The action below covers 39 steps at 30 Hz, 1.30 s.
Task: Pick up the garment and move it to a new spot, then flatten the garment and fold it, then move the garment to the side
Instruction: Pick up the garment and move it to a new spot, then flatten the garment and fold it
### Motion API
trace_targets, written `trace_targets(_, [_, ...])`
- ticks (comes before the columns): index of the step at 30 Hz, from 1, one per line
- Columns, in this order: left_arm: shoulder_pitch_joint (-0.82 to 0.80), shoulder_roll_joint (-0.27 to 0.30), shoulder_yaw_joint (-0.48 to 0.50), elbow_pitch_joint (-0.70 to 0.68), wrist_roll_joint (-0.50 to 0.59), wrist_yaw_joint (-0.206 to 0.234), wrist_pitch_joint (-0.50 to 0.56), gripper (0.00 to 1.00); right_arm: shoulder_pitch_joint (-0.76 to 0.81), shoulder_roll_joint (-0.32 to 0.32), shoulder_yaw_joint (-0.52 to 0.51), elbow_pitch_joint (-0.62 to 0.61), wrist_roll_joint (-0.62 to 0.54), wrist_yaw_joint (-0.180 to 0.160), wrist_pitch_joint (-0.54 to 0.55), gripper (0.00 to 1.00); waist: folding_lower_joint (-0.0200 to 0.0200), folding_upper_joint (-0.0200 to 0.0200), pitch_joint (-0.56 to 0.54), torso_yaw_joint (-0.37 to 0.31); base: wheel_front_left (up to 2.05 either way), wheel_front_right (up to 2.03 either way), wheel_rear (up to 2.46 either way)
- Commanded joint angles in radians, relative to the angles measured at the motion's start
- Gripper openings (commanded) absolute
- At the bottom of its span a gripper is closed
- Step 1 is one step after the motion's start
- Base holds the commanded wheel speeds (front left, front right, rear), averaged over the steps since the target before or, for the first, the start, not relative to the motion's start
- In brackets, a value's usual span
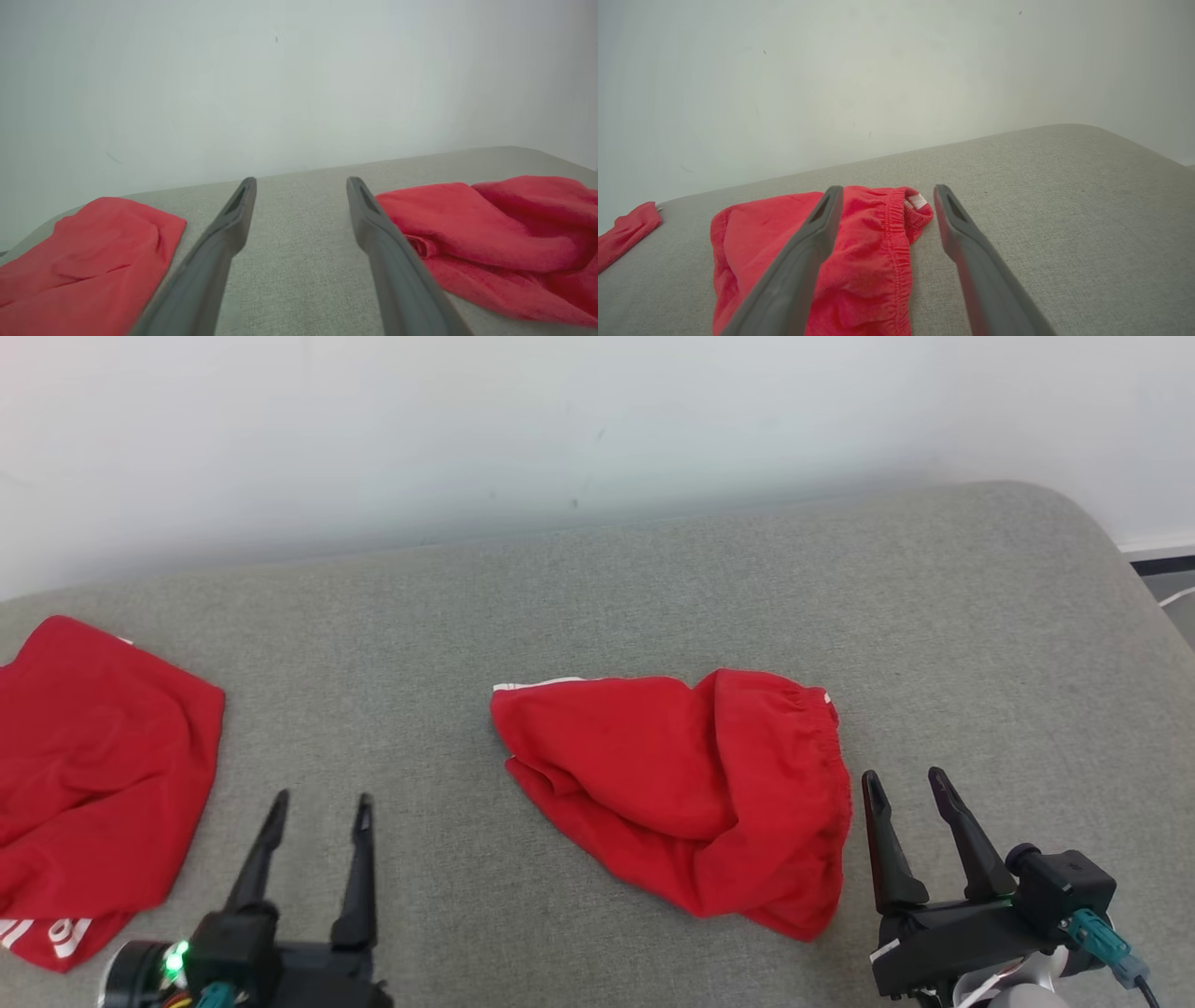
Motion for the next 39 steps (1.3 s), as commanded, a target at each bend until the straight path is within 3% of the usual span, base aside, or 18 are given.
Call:
trace_targets(1, [0.033, 0.006, 0.018, -0.016, 0.015, 0.008, -0.004, 1.00, 0.004, -0.006, 0.001, 0.001, 0.005, 0.000, -0.003, 1.00, 0.0001, 0.0000, 0.002, 0.006, 0.00, 0.00, 0.00])
trace_targets(7, [0.103, -0.021, 0.085, -0.053, 0.032, 0.016, -0.004, 1.00, -0.009, -0.016, 0.012, 0.007, 0.011, 0.000, -0.002, 1.00, 0.0001, 0.0000, 0.013, 0.029, 0.00, 0.00, 0.00])
trace_targets(13, [0.123, -0.058, 0.113, -0.056, 0.050, -0.007, -0.004, 1.00, -0.032, -0.015, 0.068, 0.001, 0.018, 0.000, 0.027, 1.00, 0.0001, 0.0000, 0.014, 0.051, 0.00, 0.00, 0.00])
trace_targets(21, [0.128, -0.093, 0.138, -0.042, 0.074, -0.044, -0.004, 1.00, -0.070, -0.026, 0.164, 0.046, 0.013, 0.000, 0.189, 1.00, 0.0001, 0.0000, 0.008, 0.077, 0.00, 0.00, 0.00])
trace_targets(30, [0.129, -0.133, 0.165, -0.014, 0.093, -0.082, -0.004, 1.00, -0.061, -0.008, 0.117, 0.147, -0.081, 0.000, 0.343, 1.00, 0.0001, 0.0000, 0.003, 0.117, 0.00, 0.00, 0.00])
trace_targets(31, [0.130, -0.137, 0.168, -0.012, 0.096, -0.088, -0.004, 1.00, -0.064, -0.008, 0.112, 0.160, -0.095, 0.000, 0.345, 0.33, 0.0001, 0.0000, 0.003, 0.120, 0.00, 0.00, 0.00])
trace_targets(32, [0.130, -0.142, 0.170, -0.009, 0.099, -0.091, -0.004, 1.00, -0.071, -0.003, 0.107, 0.168, -0.101, 0.000, 0.332, 0.00, 0.0001, 0.0000, 0.002, 0.123, 0.00, 0.00, 0.00])
trace_targets(39, [0.136, -0.163, 0.193, 0.002, 0.114, -0.112, -0.004, 1.00, -0.125, 0.005, 0.091, 0.145, -0.126, 0.000, 0.208, 0.00, 0.0001, 0.0000, -0.004, 0.133, 0.00, 0.00, 0.00])
